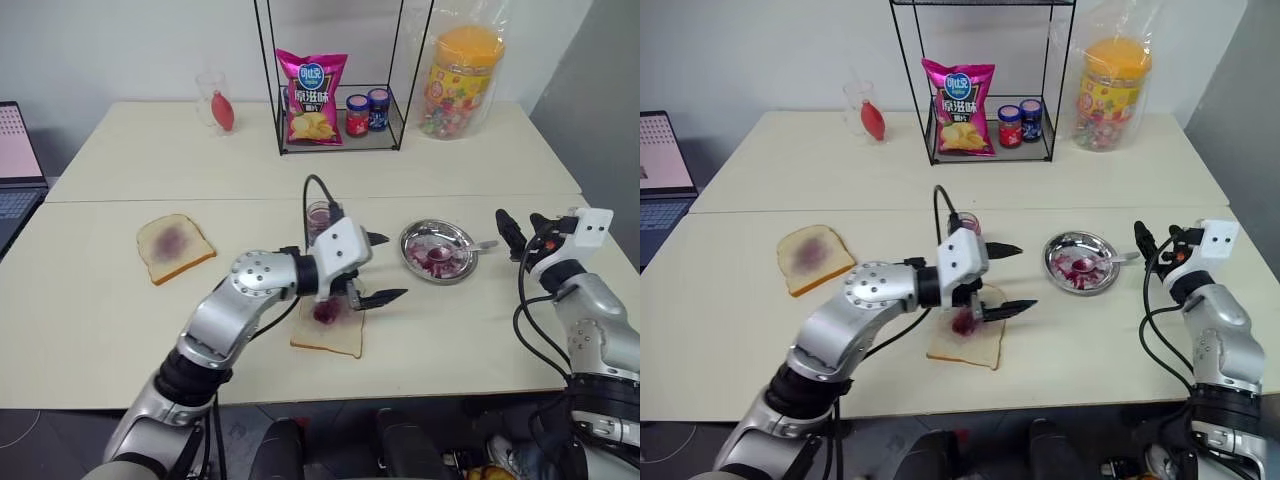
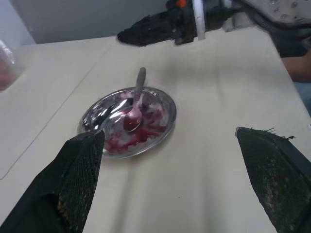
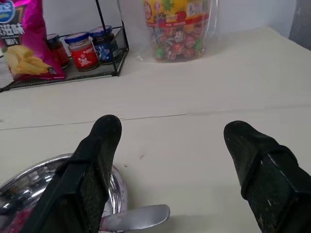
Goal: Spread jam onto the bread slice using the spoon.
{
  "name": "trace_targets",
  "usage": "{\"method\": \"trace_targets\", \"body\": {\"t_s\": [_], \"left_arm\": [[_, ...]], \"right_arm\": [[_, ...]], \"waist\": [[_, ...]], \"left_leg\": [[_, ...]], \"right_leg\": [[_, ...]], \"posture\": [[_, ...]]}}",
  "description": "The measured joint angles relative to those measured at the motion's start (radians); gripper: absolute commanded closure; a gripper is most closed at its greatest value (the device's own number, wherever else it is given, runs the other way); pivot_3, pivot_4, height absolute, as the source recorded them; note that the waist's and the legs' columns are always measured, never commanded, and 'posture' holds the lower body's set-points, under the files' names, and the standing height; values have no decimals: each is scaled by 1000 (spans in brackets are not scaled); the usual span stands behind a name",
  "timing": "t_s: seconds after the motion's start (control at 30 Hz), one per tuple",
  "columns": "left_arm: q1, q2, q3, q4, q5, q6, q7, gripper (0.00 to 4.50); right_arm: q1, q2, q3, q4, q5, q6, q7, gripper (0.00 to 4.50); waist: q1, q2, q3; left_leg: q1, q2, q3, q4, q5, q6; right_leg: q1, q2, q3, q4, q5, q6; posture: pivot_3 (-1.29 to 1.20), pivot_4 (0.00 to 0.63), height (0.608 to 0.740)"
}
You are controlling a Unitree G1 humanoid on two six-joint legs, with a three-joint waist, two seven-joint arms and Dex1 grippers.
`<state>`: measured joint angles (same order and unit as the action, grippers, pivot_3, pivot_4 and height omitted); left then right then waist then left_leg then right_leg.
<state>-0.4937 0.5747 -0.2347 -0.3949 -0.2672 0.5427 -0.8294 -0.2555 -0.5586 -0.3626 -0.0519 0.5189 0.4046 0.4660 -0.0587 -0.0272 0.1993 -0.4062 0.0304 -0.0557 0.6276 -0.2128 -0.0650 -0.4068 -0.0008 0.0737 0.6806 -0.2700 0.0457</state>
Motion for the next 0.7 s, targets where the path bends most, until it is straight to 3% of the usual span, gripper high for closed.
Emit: {"method": "trace_targets", "body": {"t_s": [0.33, 0.5, 0.7], "left_arm": [[289, 271, 333, -70, -41, 51, -45, 0], [488, 333, 482, -66, -48, 11, -107, 0], [538, 342, 542, -67, -66, -17, -133, 0]], "right_arm": [[229, -229, -1, -238, 71, 66, 303, 754], [405, -367, -61, -271, 83, 76, 484, 754], [428, -393, -79, -272, 82, 74, 542, 754]], "waist": [[4, -1, 0], [9, -3, 0], [11, -3, 0]], "left_leg": [[2, -1, 2, 2, 0, 0], [3, 0, 1, 1, 0, 0], [4, 0, 4, 2, 0, 0]], "right_leg": [[3, -2, 1, -1, -1, 1], [3, -2, 0, -1, -3, -3], [4, -3, 1, -1, -5, -5]], "posture": [[0, 150, 740], [0, 150, 740], [0, 150, 740]]}}
